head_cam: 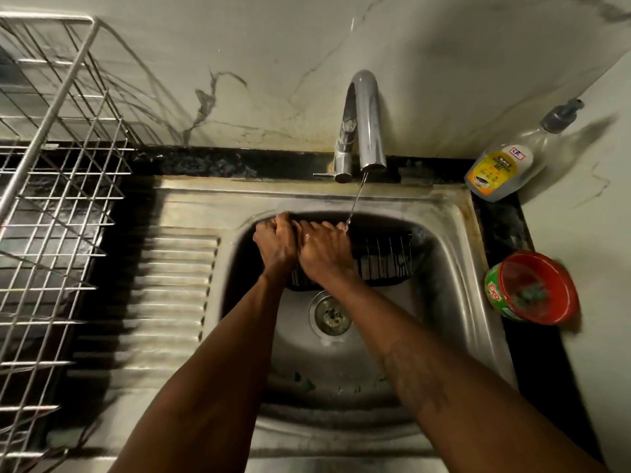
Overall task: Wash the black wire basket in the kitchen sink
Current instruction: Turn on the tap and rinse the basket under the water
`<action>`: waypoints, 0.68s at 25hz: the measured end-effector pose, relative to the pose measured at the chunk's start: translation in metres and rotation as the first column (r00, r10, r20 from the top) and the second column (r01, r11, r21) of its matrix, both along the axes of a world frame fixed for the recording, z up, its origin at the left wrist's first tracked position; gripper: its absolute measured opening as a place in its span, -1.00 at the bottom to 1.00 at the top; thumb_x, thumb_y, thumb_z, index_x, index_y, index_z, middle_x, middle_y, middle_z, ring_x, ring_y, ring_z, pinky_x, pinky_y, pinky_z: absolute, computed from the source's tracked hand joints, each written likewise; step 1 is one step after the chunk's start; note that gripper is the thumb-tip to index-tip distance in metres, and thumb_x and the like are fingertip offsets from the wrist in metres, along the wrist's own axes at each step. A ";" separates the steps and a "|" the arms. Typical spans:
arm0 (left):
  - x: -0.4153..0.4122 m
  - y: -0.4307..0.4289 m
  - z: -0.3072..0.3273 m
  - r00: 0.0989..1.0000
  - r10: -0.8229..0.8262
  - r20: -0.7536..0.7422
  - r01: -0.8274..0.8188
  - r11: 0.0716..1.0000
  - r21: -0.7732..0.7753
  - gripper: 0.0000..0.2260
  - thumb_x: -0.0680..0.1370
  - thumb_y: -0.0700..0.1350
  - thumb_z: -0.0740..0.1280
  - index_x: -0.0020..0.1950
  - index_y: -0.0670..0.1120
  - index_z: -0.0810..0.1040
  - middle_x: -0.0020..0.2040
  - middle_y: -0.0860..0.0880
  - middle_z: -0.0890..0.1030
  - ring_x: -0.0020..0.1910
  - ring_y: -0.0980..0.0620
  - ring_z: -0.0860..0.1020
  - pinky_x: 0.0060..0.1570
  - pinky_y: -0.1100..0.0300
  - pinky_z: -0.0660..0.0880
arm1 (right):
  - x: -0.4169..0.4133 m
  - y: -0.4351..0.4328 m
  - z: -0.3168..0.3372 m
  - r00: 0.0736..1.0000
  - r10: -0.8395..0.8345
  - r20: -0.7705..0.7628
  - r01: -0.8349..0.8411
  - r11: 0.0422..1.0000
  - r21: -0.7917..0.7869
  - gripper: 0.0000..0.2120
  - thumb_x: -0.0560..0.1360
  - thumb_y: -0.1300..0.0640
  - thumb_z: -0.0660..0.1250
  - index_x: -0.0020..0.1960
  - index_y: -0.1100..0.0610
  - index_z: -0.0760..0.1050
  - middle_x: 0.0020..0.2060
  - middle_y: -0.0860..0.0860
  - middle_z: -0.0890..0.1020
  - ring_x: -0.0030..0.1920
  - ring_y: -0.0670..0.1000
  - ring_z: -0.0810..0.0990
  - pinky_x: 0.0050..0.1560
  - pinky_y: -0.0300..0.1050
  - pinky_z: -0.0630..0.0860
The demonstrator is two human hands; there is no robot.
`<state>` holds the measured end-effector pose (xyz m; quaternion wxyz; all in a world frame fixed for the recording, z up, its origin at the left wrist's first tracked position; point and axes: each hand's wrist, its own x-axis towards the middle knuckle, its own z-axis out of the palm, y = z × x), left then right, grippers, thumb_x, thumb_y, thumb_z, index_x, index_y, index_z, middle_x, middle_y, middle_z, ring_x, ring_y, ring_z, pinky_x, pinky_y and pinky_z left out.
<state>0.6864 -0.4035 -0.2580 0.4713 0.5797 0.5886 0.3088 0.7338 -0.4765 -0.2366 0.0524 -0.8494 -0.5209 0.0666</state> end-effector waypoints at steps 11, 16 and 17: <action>0.002 -0.006 0.015 0.999 0.032 -0.024 -0.033 0.999 -0.036 -0.65 0.67 -0.04 0.24 -0.02 -0.28 0.67 -0.06 -0.25 0.67 0.04 -0.20 0.62 -0.01 0.08 0.47 | -0.001 0.004 0.002 0.990 -0.141 -0.017 0.141 0.990 -0.015 -0.48 0.72 -0.10 -0.02 -0.10 0.08 0.62 -0.16 0.05 0.70 -0.05 0.13 0.66 0.19 0.11 0.42; 0.005 -0.010 0.019 0.995 0.071 0.065 -0.066 0.995 -0.077 -0.59 0.71 0.11 0.19 -0.23 -0.10 0.53 -0.25 0.07 0.54 -0.24 0.13 0.57 -0.26 0.43 0.46 | 0.066 -0.052 0.005 0.994 -0.102 0.030 0.104 0.992 -0.076 -0.35 0.64 -0.37 -0.12 -0.12 0.02 0.58 -0.37 0.02 0.58 -0.28 0.09 0.59 -0.17 -0.06 0.42; 0.008 -0.011 0.018 0.997 0.057 0.049 -0.054 0.996 -0.073 -0.57 0.70 0.14 0.18 -0.26 -0.08 0.49 -0.29 0.10 0.50 -0.30 0.22 0.51 -0.38 0.53 0.38 | 0.078 -0.066 0.006 0.978 -0.201 0.047 0.205 0.973 -0.107 -0.32 0.63 -0.38 -0.11 -0.19 0.05 0.57 -0.43 0.01 0.50 -0.34 0.07 0.52 -0.20 -0.07 0.37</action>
